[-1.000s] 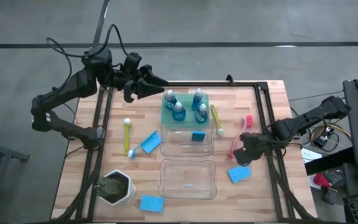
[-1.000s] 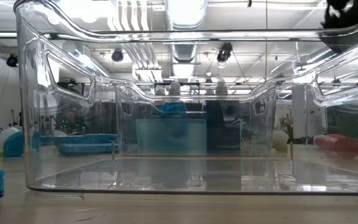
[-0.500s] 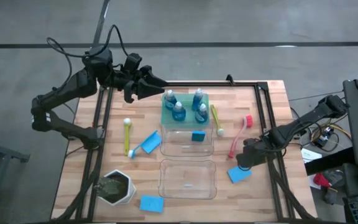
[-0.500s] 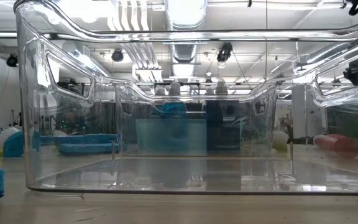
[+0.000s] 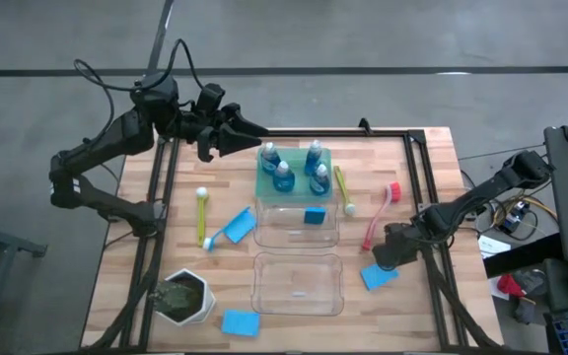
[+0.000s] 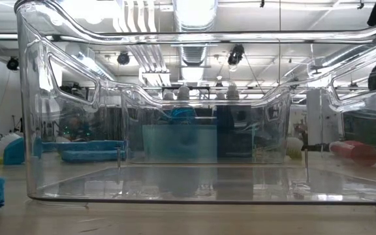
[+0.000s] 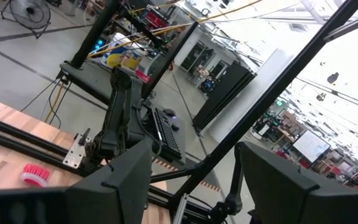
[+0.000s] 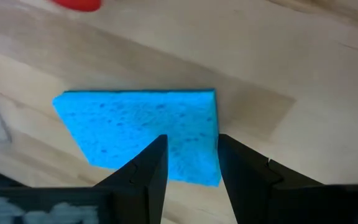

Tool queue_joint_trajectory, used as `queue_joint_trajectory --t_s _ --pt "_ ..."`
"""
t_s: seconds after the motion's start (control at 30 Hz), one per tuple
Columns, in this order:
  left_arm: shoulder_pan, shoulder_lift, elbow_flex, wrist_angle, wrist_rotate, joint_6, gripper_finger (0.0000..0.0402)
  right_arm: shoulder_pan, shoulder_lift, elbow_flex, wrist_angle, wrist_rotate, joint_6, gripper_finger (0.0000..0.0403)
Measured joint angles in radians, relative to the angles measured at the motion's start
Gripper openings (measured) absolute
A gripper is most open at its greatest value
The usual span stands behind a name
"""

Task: Pick & Place Kitchen Sink Supplies
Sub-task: Put the blue sponge into the top transparent bin

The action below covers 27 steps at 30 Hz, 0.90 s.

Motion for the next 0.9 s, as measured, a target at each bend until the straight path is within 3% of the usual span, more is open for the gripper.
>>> queue_joint_trajectory --t_s 0.27,0.6,0.9 --pt "0.000 0.000 0.000 0.000 0.000 -0.006 0.0236 0.000 -0.001 -0.032 0.024 0.000 0.001 0.0131" --pt "0.000 0.018 0.000 0.000 0.000 -0.001 0.0236 -0.001 0.000 -0.011 0.022 0.058 -0.027 0.0020" --pt "0.000 0.050 0.000 -0.001 0.000 0.000 0.0236 -0.001 0.000 0.054 -0.011 0.087 -0.053 0.0009"
